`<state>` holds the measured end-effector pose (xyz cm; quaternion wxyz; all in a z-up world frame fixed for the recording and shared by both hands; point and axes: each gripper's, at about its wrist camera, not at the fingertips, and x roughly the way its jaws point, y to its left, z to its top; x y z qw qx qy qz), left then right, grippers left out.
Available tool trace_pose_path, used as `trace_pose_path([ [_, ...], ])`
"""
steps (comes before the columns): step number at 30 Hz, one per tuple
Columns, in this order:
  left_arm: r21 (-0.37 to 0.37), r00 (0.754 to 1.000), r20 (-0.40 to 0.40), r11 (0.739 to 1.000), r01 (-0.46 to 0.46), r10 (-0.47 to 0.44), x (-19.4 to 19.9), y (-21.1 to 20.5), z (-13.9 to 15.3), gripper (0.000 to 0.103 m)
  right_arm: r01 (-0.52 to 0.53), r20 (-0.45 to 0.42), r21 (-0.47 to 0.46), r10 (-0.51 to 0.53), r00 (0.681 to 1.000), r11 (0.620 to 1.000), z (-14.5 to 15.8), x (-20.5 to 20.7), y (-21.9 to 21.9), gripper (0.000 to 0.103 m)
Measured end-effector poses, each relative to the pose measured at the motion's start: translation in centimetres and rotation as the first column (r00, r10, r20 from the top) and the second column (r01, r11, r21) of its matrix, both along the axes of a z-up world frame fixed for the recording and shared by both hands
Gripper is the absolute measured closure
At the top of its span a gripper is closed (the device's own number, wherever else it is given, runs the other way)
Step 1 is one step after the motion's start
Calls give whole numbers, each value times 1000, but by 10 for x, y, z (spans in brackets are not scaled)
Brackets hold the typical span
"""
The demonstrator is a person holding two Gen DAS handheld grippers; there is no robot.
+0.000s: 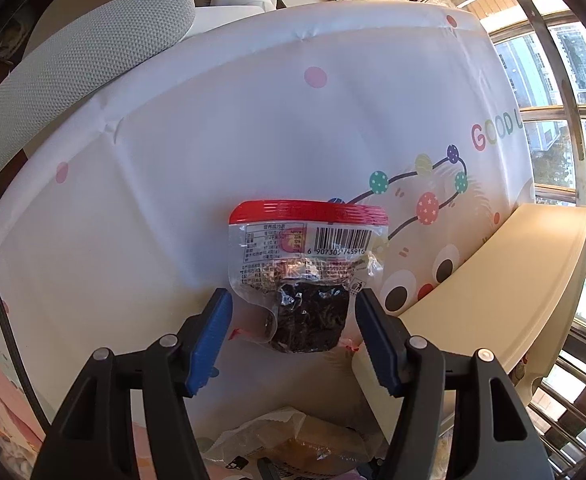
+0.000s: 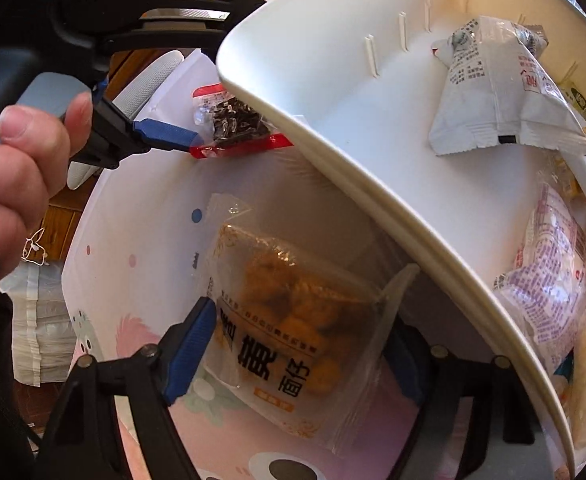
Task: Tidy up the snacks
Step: 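Close the left tool on the red-lidded packet while the right tool closes on the brown pastry bag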
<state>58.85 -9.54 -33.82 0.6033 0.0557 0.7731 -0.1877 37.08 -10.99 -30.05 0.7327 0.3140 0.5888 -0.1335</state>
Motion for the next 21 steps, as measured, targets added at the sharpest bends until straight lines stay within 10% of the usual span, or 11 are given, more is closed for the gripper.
trace_pose_path([
  [9,59,996,72,997,46,-50,-10,-22,7,63,-21,20,33,21,1000,999,3,-10,-3,36],
  [21,17,990,137,1000,-19,16,-23,13,20,64,-11,-2,74,11,1000,997,16,-44,-28,41],
])
